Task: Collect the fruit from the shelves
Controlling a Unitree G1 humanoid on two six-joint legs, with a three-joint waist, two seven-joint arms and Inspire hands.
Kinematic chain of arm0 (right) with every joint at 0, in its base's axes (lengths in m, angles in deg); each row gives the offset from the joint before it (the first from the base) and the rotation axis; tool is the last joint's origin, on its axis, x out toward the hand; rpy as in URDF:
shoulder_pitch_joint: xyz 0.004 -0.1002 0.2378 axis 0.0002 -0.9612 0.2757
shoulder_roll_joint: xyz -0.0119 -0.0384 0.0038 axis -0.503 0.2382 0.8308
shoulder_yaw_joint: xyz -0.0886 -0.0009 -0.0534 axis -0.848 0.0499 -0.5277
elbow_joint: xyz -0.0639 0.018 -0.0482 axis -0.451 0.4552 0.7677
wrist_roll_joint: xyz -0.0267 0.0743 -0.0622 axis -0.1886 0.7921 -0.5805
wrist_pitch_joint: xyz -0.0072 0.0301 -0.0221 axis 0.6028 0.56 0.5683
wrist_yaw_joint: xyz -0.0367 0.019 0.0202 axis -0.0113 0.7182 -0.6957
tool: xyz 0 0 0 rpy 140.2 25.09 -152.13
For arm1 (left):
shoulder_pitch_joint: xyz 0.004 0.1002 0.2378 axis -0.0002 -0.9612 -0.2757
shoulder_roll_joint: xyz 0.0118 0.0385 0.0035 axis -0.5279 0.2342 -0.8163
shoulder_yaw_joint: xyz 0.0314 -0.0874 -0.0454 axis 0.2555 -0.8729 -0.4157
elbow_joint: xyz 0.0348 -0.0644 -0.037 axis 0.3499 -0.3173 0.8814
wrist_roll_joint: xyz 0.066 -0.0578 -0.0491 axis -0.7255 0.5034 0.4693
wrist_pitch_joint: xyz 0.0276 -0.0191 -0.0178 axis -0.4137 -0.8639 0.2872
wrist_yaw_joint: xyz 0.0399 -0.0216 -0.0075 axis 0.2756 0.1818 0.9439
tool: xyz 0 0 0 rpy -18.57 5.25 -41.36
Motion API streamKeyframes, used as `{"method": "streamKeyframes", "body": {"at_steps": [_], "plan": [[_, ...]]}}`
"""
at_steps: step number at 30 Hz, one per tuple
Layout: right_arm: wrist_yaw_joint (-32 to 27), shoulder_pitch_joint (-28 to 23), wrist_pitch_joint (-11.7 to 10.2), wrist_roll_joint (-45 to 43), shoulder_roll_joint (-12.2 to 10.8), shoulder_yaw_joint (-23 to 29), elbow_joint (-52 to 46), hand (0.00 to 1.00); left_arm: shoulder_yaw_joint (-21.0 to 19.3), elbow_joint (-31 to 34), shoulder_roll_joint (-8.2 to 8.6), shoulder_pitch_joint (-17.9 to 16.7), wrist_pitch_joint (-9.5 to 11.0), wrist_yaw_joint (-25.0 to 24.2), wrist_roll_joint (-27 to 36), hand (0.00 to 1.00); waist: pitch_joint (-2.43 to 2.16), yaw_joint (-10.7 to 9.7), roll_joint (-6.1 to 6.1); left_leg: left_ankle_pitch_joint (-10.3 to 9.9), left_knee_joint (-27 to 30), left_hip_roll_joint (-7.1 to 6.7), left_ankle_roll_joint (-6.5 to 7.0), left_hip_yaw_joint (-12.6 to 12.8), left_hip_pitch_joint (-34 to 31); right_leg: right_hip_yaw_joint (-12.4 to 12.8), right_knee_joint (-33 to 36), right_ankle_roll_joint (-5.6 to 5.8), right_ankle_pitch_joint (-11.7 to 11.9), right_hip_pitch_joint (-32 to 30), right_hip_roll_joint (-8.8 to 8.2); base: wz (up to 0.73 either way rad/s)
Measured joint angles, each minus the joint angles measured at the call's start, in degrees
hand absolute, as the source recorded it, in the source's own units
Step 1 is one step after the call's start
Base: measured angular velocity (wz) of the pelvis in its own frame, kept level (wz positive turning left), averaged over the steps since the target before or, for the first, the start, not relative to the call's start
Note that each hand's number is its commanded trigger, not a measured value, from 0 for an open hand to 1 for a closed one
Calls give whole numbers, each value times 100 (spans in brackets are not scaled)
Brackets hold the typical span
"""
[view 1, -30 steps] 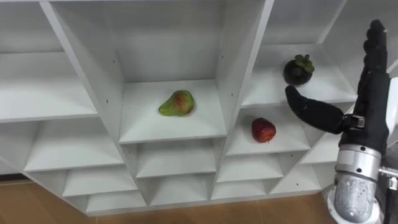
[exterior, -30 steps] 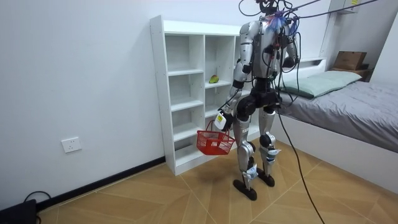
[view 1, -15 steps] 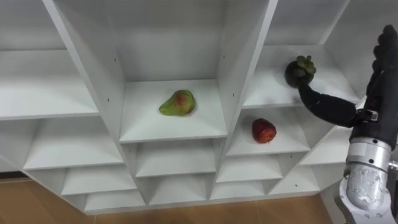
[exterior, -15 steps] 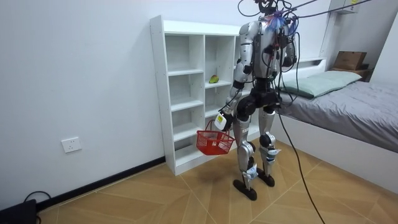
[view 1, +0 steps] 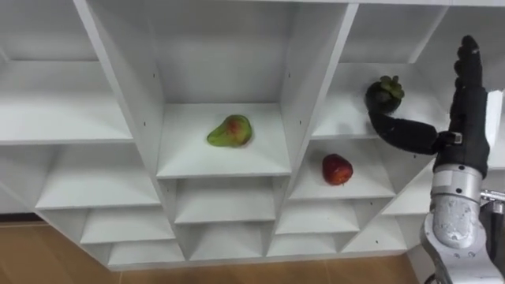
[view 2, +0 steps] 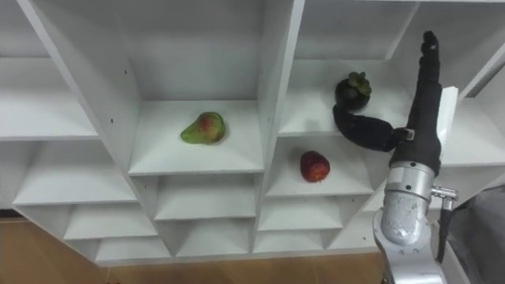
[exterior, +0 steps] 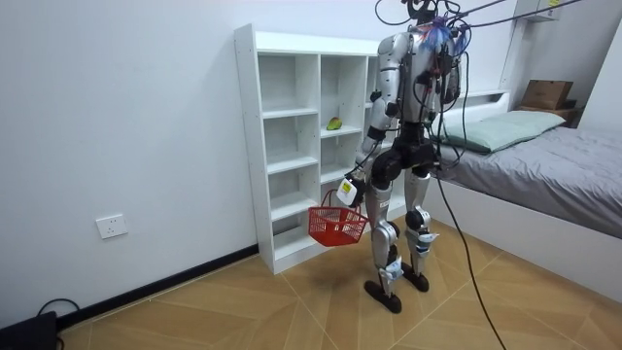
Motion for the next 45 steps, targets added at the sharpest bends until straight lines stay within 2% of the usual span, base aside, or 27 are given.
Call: {"method": "streamKeyframes", "body": {"at_steps": [9, 23, 29, 34, 37, 42, 45], "plan": [[417, 124, 17, -16, 0, 2, 33, 0, -46, 6, 0, -1, -39, 45, -351, 100, 11, 58, -36, 1, 4, -9, 0, -102, 26, -74, -2, 0, 0, 103, -5, 6], [421, 252, 16, -21, 27, 0, 381, 0, -49, 9, 4, -79, -39, 53, -375, 100, 13, 66, -22, 3, -5, -9, 1, -122, 126, -146, -14, 0, 0, 210, -10, 1], [422, 337, 42, -189, 191, 32, 491, 0, -191, 17, 7, -99, -68, 39, -384, 100, 6, 50, -24, 4, -15, -9, -1, -129, 116, -149, -7, 0, 0, 222, -9, 0], [417, 497, 43, -354, 259, 254, 693, 0, -268, 63, 11, -141, -85, -16, -422, 100, -23, 49, -70, 5, 19, -18, -1, -174, 127, -175, -2, 0, 0, 254, -14, 4], [406, 609, 51, -354, 434, 291, 887, 0, -270, 134, 8, -160, -85, -20, -426, 100, -13, 64, -84, 5, 48, -24, 0, -187, 118, -176, -2, 0, 0, 254, -20, 0], [453, 634, 67, -415, 476, 293, 1114, 0, -314, 262, 3, -205, -132, -44, -565, 100, -10, 63, -86, 5, 50, -20, -1, -198, 113, -179, -4, 0, 0, 259, -15, 0], [557, 634, 202, -451, 479, 311, 1139, 0, -437, 342, 2, -225, -196, -51, -811, 100, -9, 62, -84, 5, 38, -24, -1, -196, 107, -174, -4, 0, -1, 255, -18, 0]]}}
